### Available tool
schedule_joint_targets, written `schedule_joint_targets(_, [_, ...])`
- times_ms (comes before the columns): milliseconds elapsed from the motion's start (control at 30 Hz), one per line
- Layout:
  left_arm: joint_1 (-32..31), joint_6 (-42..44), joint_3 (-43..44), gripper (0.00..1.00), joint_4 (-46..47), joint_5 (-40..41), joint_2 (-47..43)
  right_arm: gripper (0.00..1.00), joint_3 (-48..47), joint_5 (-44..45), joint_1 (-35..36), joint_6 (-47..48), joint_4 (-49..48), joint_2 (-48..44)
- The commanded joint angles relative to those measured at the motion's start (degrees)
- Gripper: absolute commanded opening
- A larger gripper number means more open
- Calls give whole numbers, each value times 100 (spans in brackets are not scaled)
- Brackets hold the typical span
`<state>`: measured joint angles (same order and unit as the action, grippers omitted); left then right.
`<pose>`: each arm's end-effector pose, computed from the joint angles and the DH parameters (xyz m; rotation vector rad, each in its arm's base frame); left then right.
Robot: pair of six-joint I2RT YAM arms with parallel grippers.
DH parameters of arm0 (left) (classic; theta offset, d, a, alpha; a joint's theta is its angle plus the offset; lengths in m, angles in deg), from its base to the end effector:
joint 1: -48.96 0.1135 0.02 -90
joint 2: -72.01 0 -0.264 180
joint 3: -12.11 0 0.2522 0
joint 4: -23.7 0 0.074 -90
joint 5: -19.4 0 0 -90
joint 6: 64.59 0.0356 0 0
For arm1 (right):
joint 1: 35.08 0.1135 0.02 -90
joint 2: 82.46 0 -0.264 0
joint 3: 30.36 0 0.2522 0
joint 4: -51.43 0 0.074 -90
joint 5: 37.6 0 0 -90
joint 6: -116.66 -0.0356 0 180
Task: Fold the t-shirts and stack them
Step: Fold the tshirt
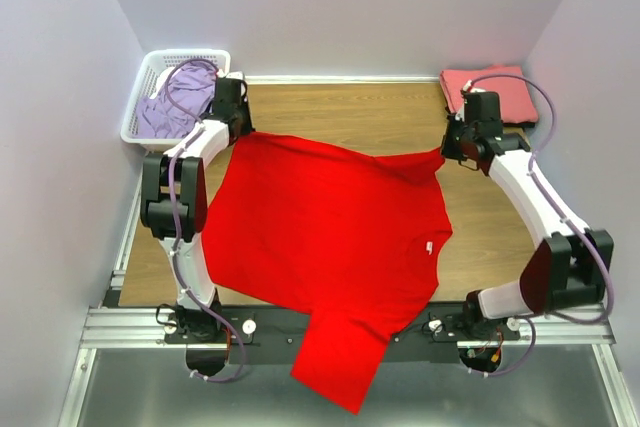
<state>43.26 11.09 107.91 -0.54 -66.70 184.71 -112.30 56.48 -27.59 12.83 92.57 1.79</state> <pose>0.4437 -0.0419 0.2117 -0.2073 2.2796 -0.1040 0.3226 0.0399 0.2907 0.1644 2.3232 0.1038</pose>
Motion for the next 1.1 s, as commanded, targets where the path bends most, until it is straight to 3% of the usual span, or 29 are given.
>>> schedule_joint_targets(0, [16, 132, 207, 0, -559, 190, -319, 0, 42, -767, -19, -340, 1302, -487])
schedule_joint_targets(200, [24, 62, 32, 0, -1034, 260, -749, 0, 296, -1470, -10, -454, 2191, -1103])
schedule_joint_targets(600, [68, 9, -504, 0, -1615, 673, -1154, 1, 710, -2376, -19, -955, 3054, -1824])
schedule_joint_targets(833, [77, 9, -531, 0, -1606, 735, -1076, 1, 973, -3113, -10, -1166, 3177, -2105])
schedule_joint_targets(1067, [77, -9, -461, 0, -1773, 946, -1023, 1, 1307, -3106, -10, -1360, 3248, -2334])
